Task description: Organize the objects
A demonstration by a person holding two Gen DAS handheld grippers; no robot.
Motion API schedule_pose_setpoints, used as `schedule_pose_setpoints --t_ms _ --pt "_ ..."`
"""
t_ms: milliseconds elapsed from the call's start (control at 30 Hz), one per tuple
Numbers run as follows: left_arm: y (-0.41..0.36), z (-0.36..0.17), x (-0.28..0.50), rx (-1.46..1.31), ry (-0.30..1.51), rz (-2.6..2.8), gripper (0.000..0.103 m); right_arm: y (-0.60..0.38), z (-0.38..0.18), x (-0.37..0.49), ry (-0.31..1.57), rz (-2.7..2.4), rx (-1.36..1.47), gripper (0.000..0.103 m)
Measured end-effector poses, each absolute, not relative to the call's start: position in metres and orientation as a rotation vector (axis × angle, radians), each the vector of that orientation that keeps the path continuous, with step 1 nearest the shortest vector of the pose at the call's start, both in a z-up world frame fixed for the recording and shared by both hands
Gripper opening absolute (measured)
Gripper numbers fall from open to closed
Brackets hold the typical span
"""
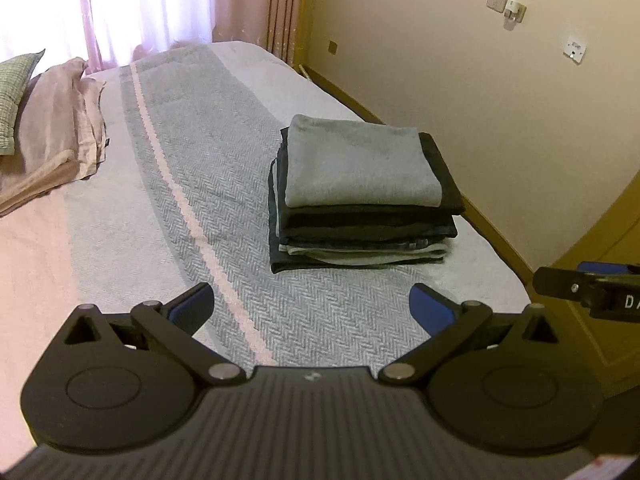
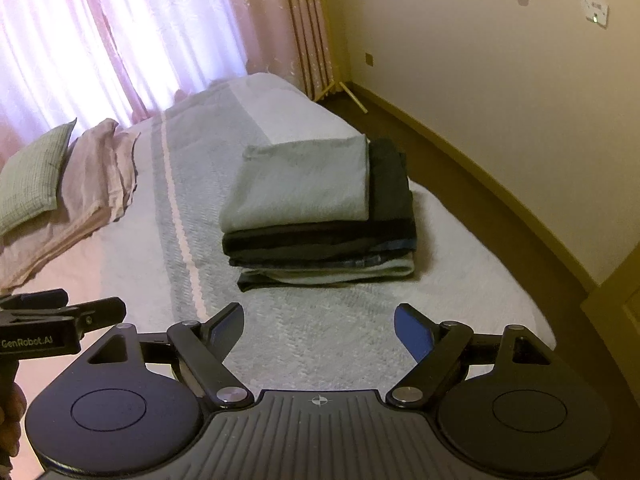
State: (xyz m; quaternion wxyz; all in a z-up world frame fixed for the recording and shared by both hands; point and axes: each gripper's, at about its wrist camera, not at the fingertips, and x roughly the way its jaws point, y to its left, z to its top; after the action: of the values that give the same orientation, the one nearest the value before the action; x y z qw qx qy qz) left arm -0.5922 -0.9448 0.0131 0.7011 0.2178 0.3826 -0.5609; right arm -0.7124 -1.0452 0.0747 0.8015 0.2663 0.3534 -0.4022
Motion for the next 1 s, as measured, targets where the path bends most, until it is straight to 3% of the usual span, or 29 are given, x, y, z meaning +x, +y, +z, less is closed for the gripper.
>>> schedule_pose_setpoints --t_ms 1000 --pt "-0.961 0.008 -0.628 0.558 0.842 -1.233 0.102 -1.062 0.068 -0.731 0.77 -0.855 0.614 0.08"
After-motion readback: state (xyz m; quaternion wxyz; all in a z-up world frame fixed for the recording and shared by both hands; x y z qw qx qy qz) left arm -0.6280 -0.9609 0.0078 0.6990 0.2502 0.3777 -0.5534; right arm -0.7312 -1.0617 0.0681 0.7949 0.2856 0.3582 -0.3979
